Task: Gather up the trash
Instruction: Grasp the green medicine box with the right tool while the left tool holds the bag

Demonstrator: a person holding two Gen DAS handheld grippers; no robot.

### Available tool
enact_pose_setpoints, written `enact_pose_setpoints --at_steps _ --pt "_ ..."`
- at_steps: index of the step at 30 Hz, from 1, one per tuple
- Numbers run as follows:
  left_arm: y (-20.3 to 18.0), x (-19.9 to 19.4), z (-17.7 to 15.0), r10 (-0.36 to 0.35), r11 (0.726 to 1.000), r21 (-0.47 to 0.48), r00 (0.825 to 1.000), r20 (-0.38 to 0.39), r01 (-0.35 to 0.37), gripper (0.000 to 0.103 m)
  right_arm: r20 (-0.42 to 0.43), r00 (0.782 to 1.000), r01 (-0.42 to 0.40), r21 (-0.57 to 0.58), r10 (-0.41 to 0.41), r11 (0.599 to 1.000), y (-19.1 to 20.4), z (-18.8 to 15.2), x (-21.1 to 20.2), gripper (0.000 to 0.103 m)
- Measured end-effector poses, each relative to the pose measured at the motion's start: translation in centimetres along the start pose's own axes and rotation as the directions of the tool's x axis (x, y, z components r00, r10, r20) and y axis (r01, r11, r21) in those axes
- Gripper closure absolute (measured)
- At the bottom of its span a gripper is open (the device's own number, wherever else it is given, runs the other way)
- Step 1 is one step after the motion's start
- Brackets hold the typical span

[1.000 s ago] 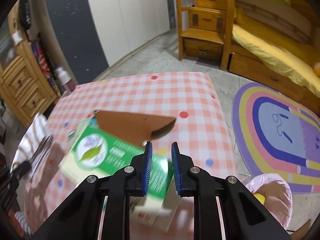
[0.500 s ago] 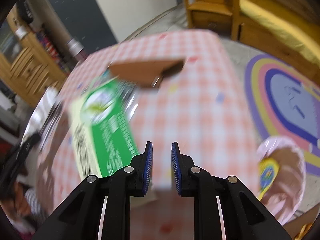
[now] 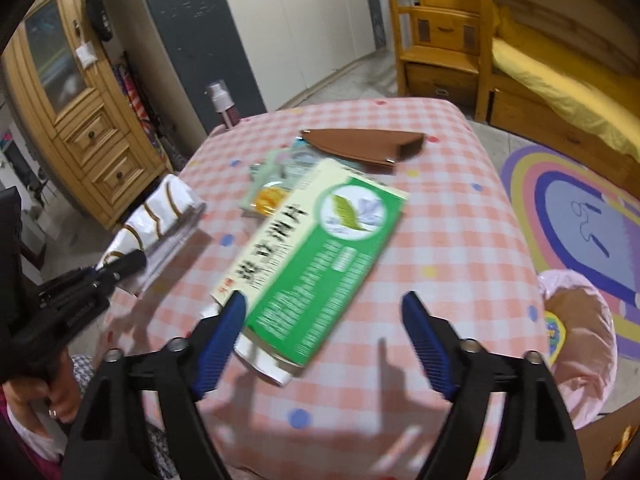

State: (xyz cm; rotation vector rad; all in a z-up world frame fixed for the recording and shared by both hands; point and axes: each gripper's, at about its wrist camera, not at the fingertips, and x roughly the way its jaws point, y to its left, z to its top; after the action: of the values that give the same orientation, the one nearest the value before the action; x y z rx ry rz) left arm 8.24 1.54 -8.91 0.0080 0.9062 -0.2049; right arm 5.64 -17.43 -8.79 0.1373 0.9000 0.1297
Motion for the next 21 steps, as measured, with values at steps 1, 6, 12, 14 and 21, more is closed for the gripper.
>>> enact_pose_setpoints --at_steps 1,6,12,14,21 --pt "0.1 0.0 -0.1 0.002 1.000 -0.001 1.000 -0.001 -0.002 0.096 0.007 1.000 0.010 -0.001 -0.010 1.000 0.6 0.2 0.3 0.015" --pt "1.0 0.0 -0.4 0.012 1.000 -0.019 1.000 -0.004 -0.012 0.096 -0.003 0.995 0.103 -0.045 -0.103 0.994 3.2 1.1 2.7 0.015" --pt "1.2 0.2 -0.5 0.002 1.000 -0.024 1.000 -0.009 -0.002 0.096 -0.041 0.980 0.192 -0.087 -0.196 0.977 3.0 0.3 3.3 0.015" --pt "1.0 0.3 -0.7 -0.008 1.000 -0.021 1.000 -0.013 0.008 0.096 -0.046 0.977 0.205 -0.080 -0.209 0.976 2.1 -0.3 2.6 0.015" --pt "0.4 0.6 -0.9 -0.023 1.000 -0.018 1.000 -0.019 0.022 0.096 0.000 0.990 0.142 0.046 -0.142 0.989 0.2 -0.4 0.9 0.015"
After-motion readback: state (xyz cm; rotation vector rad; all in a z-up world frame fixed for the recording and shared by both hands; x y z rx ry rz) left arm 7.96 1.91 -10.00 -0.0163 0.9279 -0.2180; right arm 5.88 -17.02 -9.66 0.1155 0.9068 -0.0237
